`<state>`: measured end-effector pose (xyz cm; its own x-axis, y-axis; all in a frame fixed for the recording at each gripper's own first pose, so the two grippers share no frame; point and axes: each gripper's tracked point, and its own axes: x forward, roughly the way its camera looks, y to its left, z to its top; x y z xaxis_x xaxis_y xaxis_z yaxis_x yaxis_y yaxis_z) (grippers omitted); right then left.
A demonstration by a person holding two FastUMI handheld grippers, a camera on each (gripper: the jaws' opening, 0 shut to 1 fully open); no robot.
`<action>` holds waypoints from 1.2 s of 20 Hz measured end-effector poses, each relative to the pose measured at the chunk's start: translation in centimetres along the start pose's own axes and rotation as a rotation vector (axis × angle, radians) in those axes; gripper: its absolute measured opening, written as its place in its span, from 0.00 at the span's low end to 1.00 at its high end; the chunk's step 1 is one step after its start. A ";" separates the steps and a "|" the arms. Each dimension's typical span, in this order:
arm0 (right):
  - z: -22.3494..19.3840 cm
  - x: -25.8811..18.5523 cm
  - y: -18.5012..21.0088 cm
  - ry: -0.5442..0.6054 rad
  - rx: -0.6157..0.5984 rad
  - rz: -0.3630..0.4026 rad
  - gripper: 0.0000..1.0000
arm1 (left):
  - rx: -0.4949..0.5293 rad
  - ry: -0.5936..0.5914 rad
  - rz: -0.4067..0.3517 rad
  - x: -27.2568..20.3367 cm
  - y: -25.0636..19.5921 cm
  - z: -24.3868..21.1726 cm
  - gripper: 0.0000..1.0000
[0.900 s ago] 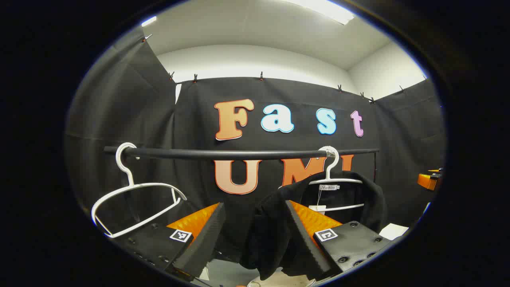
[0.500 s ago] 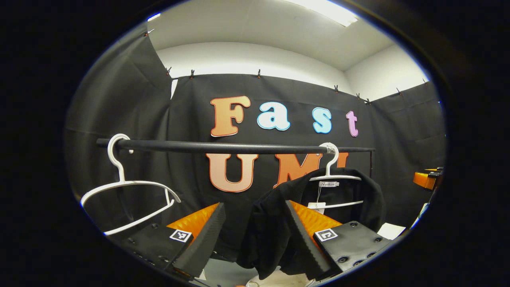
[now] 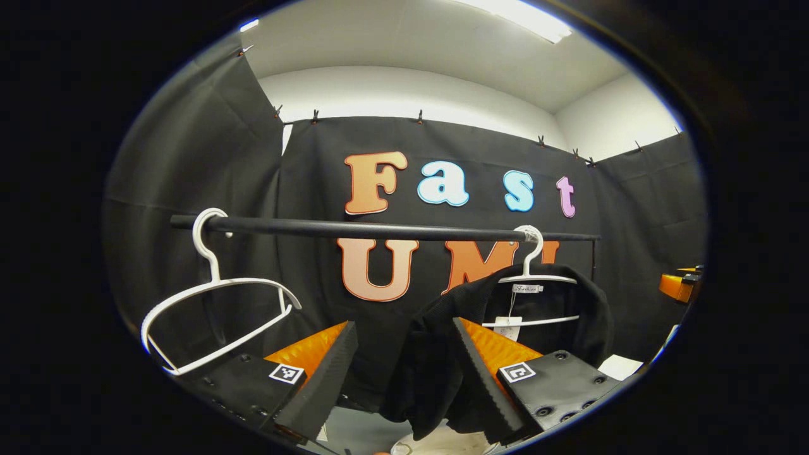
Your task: Grasp the clothes on the hanger with both hands and then place them into the laundry hamper below.
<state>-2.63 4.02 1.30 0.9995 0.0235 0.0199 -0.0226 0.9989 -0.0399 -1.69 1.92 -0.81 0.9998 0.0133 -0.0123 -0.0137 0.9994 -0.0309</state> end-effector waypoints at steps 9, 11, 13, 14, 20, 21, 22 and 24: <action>-1.4 -1.3 1.8 0.033 0.015 0.052 0.93 | 0.015 0.005 -0.001 -0.7 -1.1 -0.6 0.96; -2.1 -1.5 2.9 0.042 0.006 0.074 0.93 | 0.021 0.011 -0.014 -0.6 -1.8 -1.0 0.96; -3.1 -1.8 3.9 0.058 -0.001 0.098 0.93 | 0.023 0.019 -0.031 -0.4 -2.7 -1.8 0.96; -3.6 -1.9 4.3 0.070 -0.004 0.106 0.93 | 0.023 0.028 -0.041 -0.2 -3.0 -2.4 0.96; -6.9 -1.2 7.0 0.128 -0.008 0.149 0.93 | 0.029 0.078 -0.073 1.2 -4.7 -5.5 0.94; -7.4 -1.1 7.6 0.138 -0.009 0.156 0.93 | 0.026 0.085 -0.077 1.5 -4.9 -6.0 0.97; -7.9 -0.9 8.1 0.147 -0.013 0.165 0.93 | 0.022 0.093 -0.081 1.9 -5.1 -6.5 0.97; -9.2 -0.6 9.5 0.168 -0.025 0.183 0.93 | 0.016 0.107 -0.088 2.7 -5.4 -7.4 0.97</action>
<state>-3.24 13.10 -8.32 0.9682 0.1954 -0.1564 -0.2056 0.9772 -0.0523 0.95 -3.68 -8.12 0.9902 -0.0772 -0.1164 0.0753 0.9969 -0.0210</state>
